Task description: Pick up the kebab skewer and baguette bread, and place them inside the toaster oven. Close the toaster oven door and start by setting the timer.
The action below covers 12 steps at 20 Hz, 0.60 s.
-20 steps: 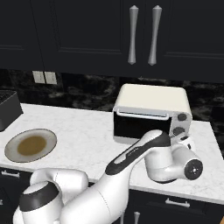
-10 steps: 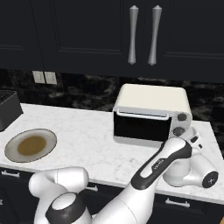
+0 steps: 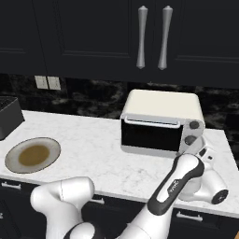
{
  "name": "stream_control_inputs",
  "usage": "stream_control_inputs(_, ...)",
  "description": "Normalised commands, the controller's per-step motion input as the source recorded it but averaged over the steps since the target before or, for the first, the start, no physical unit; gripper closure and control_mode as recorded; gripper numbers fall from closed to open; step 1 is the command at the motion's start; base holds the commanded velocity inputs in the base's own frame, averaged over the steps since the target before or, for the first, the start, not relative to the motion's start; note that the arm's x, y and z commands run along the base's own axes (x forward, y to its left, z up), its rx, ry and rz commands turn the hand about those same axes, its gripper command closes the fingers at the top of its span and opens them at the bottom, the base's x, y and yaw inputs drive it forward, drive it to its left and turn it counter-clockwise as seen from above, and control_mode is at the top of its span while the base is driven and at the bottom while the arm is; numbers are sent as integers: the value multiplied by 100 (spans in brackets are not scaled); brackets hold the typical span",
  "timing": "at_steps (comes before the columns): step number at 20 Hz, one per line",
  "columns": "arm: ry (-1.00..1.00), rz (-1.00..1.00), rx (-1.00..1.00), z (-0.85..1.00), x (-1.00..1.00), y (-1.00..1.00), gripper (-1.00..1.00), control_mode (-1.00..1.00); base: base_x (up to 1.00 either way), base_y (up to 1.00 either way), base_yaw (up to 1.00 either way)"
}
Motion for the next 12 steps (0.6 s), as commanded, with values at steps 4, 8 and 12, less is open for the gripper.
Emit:
stream_control_inputs(4,-9,0,-22,-4,22,0,-100,-100,0,0,0)
stream_control_inputs(8,-4,0,-22,-5,24,-4,-100,-100,0,0,0)
stream_control_inputs(12,-2,0,-17,-12,24,-18,-100,-100,0,0,0)
